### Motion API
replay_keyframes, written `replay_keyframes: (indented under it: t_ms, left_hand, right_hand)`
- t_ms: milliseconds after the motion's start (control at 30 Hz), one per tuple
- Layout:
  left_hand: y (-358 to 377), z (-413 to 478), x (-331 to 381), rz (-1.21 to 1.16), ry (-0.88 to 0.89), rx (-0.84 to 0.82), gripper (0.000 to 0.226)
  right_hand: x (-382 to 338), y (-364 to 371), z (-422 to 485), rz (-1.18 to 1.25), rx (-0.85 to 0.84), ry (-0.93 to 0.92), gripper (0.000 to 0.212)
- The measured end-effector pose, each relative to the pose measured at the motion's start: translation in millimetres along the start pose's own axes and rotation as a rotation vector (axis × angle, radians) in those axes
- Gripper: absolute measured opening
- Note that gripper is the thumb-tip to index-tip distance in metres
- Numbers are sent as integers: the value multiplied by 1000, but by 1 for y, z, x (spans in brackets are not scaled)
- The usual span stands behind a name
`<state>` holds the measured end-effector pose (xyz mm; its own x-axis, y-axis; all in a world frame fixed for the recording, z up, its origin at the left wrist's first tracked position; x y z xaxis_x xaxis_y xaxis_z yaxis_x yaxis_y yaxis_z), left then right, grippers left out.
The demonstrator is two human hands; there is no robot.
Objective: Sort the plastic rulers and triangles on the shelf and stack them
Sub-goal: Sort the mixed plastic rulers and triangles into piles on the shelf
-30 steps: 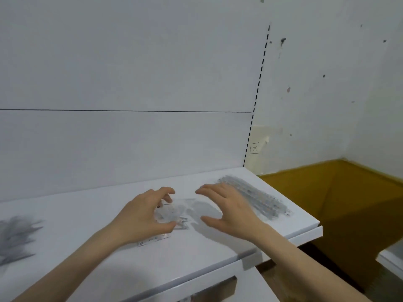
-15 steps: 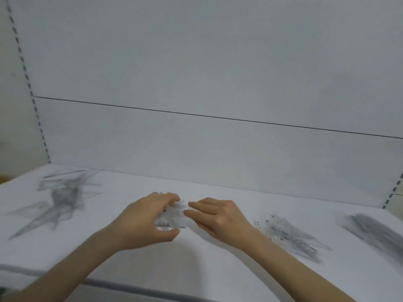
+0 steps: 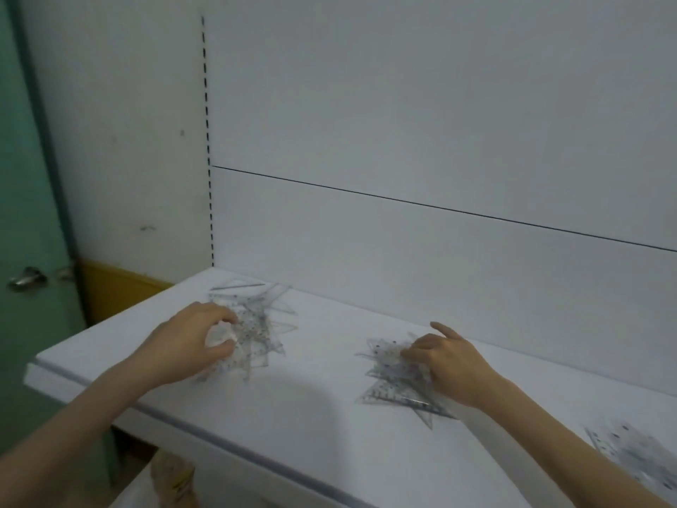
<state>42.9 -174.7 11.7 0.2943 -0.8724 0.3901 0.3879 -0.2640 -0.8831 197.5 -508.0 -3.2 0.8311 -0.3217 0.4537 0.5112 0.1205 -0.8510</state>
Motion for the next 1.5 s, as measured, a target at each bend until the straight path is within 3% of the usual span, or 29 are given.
replay_keyframes:
  t_ms: [200,300,433,533,667,800,900,933,1033,1167,1367,1500]
  left_hand:
    - [-13,32,-47,-98,16,-19,20]
    - [-1,36,-62,-117,62,-157,21]
    - [16,35,-76,-46,127,-338,51]
    - [22,39,-81,41,183,-438,68]
    - [25,51,-86,55,260,-525,107]
    - [28,61,-84,10,327,-495,82]
    - [25,67,-82,40,359,-512,107]
    - [24,68,-82,48,349,-519,102]
    - [17,72,-82,74,343,-476,58]
    - [10,73,-97,78,270,-484,40]
    - [-17,76,-137,-19,148,-422,47]
    - [-26,74,-141,-43,157,-332,45]
  right_hand:
    - [-33,-37,70,102,163,156,45]
    - [-76,-30,119,361,25,289,33]
    - [-117,-8,181,536,-101,521,48]
    - [-124,2,215,498,-184,671,59]
    - [-123,12,229,588,-217,839,37]
    - [-114,16,215,724,-128,995,19]
    - [-107,21,209,830,-103,1051,16]
    - [-105,24,207,856,-95,1074,17]
    - [-101,23,202,933,-49,1109,19]
    - [-99,12,193,1150,135,1145,14]
    - [-102,1,180,1293,309,1125,18]
    - [-103,-1,164,1230,333,1104,23]
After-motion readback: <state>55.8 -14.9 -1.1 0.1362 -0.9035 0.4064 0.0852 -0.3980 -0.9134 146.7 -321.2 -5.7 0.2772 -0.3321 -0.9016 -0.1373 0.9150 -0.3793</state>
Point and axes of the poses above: each hand's wrist, its own z-axis towards the middle knuckle, its own y-axis out of the palm, x = y × z, the point moved 5 cm from there along z, towards the middle knuckle, and after that the axes turned 11 degrees about -y, right-handed, at the moved point
